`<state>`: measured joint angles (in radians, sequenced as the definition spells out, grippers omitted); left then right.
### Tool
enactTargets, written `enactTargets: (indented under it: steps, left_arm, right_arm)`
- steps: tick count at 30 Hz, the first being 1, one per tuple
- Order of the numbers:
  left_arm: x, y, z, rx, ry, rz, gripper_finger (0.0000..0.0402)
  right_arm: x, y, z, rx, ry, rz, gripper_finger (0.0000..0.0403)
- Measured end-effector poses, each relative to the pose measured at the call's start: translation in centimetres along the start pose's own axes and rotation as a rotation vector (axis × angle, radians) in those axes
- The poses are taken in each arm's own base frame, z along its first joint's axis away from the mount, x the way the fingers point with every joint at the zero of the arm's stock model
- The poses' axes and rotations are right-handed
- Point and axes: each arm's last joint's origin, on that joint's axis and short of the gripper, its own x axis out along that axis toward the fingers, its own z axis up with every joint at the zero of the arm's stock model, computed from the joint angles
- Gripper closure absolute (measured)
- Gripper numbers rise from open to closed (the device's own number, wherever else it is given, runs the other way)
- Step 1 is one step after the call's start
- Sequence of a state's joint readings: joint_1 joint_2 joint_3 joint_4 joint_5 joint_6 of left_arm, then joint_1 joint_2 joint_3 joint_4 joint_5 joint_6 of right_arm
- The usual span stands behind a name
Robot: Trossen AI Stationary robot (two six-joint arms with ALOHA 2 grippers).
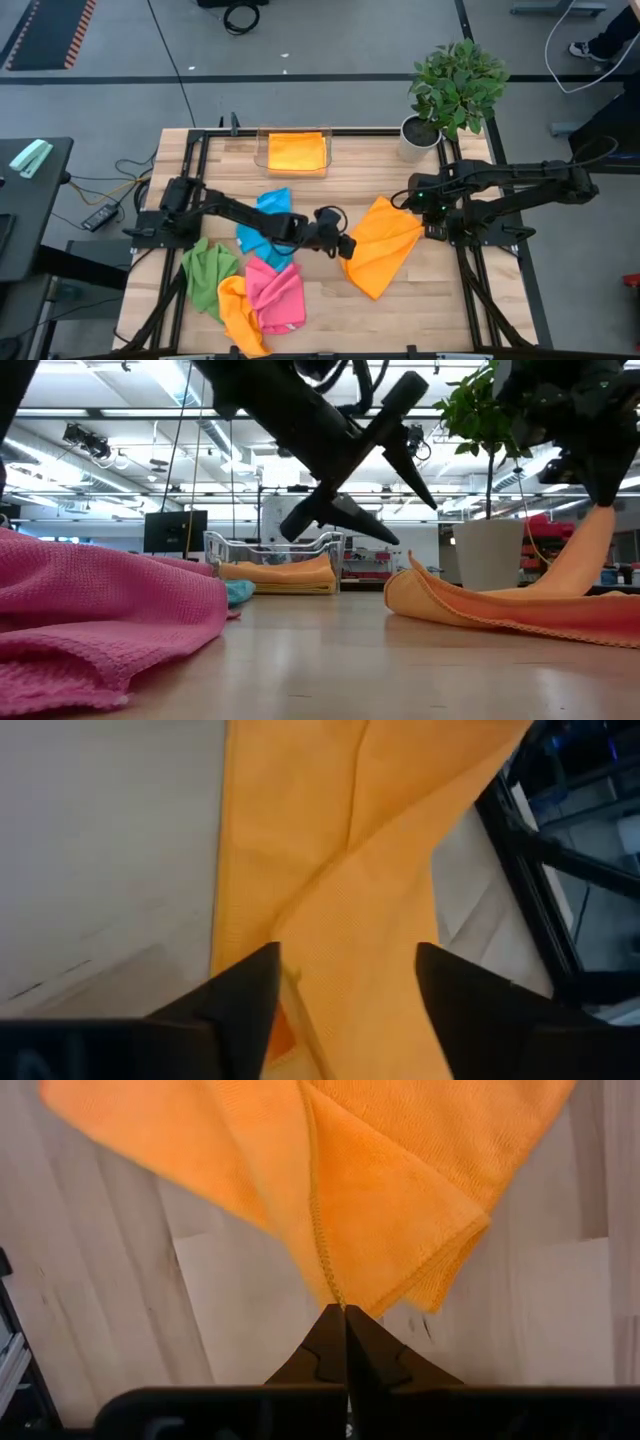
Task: Fold microfiber towels
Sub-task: Fold the orange microfiber towel
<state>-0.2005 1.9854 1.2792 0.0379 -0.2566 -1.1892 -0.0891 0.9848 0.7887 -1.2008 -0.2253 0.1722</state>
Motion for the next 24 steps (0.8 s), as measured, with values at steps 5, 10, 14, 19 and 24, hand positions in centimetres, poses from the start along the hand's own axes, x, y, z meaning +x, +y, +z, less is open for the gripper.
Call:
enactTargets:
  steps: [5, 10, 14, 19, 24]
  left_arm:
    - [1.0, 1.1, -0.1, -0.002, 0.043, 0.038, 0.0129]
    - [1.4, 1.3, -0.2, -0.005, 0.044, 0.036, 0.0146]
    - [1.9, 1.5, -0.4, -0.006, 0.044, 0.034, 0.0166]
    - [2.0, 1.7, -0.5, -0.002, 0.066, 0.039, 0.0194]
    - [2.0, 1.7, -0.4, -0.006, 0.062, 0.032, 0.0244]
  right_arm:
    - [0.0, 0.0, 0.1, -0.016, -0.006, -0.003, 0.0403]
    - [0.0, 0.0, 0.1, -0.028, -0.009, -0.016, 0.0403]
    - [0.0, 0.0, 0.1, -0.028, -0.007, -0.016, 0.0403]
    - [0.0, -0.1, 0.1, -0.028, -0.008, -0.027, 0.0403]
    - [0.0, -0.1, 0.1, -0.028, -0.009, -0.037, 0.0403]
